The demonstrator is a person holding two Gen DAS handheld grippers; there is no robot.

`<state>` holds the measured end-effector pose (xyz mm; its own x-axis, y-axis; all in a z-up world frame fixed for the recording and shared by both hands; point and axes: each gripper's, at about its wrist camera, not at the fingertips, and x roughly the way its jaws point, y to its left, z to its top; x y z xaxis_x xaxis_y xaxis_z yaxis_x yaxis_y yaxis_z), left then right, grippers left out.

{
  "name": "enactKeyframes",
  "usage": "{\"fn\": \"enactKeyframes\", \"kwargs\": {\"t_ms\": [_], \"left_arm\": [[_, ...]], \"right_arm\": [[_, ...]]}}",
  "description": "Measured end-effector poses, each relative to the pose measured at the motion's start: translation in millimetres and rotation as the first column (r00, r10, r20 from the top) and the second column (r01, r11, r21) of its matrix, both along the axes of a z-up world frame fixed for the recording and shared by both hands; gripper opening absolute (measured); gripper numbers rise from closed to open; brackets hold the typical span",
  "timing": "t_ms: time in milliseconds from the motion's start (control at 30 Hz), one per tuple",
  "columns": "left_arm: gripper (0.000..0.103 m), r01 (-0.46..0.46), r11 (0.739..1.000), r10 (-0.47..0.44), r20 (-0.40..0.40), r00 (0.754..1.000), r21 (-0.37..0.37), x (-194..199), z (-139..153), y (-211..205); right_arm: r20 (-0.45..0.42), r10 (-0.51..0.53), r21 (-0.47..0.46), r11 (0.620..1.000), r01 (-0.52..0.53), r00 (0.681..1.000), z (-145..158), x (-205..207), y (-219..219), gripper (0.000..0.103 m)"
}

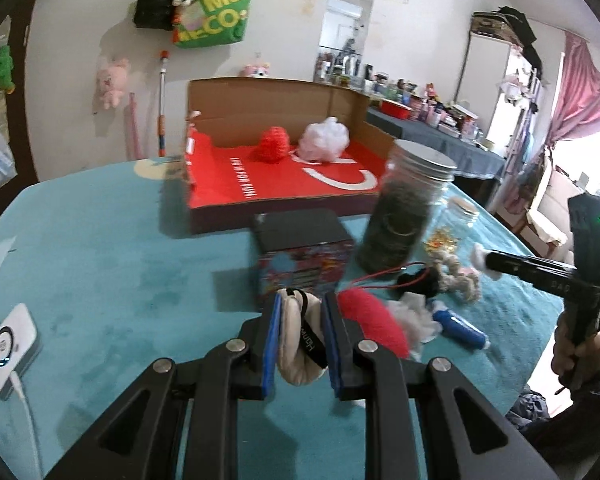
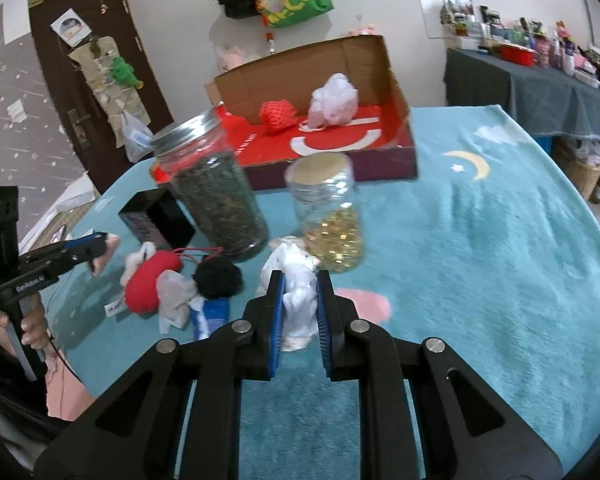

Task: Organize soft objects
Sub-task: 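Carry the makeup puff with the left tool while the right tool carries the sock into the box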

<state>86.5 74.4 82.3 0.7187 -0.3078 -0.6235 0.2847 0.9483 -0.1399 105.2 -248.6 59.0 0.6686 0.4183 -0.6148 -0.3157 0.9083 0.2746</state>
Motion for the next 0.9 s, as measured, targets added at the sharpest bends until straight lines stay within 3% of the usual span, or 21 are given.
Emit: {"fn": "enactKeyframes", "kwargs": {"t_ms": [333,567,900], "left_arm": [[0.022,-0.041,0.999,0.041,-0.024,0.999,0.025,30.1,-10.6,33.2],[0.022,0.005,0.999,-0.004,-0.03,1.0,0.032,60.7,-9.0,51.3],[0.022,0.1,0.995,-0.1,-0.038,0.994,0.014,99.7,-2.4,56.7]], "right_arm": [[-0.041,-0.054,-0.008,0.999,0.054,0.998,-5.0,16.4,-29.6,0.015],[-0.084,-0.058,0.011,0.998,0.059,0.995,-6.6,47.3,-49.5,0.015],[-0.121,0.012,0.016,1.0,-0.01,0.993,-3.3,100.2,-54.6,0.015]]}}
